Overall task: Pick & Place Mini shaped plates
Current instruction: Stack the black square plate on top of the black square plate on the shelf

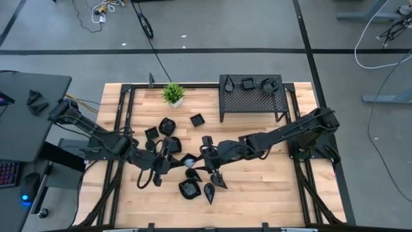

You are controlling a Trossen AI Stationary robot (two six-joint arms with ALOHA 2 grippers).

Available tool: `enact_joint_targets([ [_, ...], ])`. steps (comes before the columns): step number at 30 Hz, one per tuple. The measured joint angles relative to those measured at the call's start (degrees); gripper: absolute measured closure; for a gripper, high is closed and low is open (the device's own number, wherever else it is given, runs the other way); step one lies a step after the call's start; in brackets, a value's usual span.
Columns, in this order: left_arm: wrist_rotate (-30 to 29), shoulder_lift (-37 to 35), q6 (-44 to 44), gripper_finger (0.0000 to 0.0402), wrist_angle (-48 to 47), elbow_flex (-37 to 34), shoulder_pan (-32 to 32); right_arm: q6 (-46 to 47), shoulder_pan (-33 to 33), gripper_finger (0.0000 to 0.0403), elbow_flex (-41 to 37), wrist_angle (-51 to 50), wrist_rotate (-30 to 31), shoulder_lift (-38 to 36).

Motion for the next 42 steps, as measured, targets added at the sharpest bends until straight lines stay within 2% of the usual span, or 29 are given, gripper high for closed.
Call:
enact_joint_targets([
  [7, 0.0, 0.0, 0.1, 0.0400, 0.5, 0.0, 1.2, -2.2, 0.0, 0.0332, 0.0, -0.1, 0.0, 0.0],
  [12, 0.0, 0.0, 3.3, 0.0400, 3.3, 0.0, 1.3, -2.9, 0.0, 0.0361, 0.0, -0.1, 0.0, 0.0],
  [16, 0.1, 0.0, 6.6, 0.0400, 4.7, 0.0, 1.3, -3.5, 0.1, 0.0378, 0.0, -0.2, -0.1, 0.0],
  [24, 0.0, 0.0, 7.0, 0.0397, 4.9, 0.0, 1.3, -3.6, 0.1, 0.0399, 0.0, -0.3, -0.3, 0.0],
  [27, -0.2, 0.0, 7.0, 0.0375, 5.4, 0.0, 1.3, -3.7, 0.1, 0.0397, 0.0, -0.3, -0.3, 0.0],
  [31, -0.2, 0.0, 7.8, 0.0321, 10.3, 0.0, 1.3, -3.6, 0.0, 0.0397, 0.0, -1.9, 0.2, 0.0],
  [35, -0.6, -0.2, 11.0, 0.0273, 14.5, 0.0, 1.3, -3.2, 0.1, 0.0397, 0.0, -8.0, 0.9, -1.4],
  [37, -3.4, -0.9, 11.4, 0.0257, 14.3, 0.0, 1.3, -3.2, 0.2, 0.0397, -0.1, -12.7, 3.0, -3.6],
  [42, -16.1, -0.9, 6.2, 0.0240, 9.7, 0.0, 1.3, -2.5, -0.8, 0.0397, -0.1, -29.6, 13.1, -12.1],
])
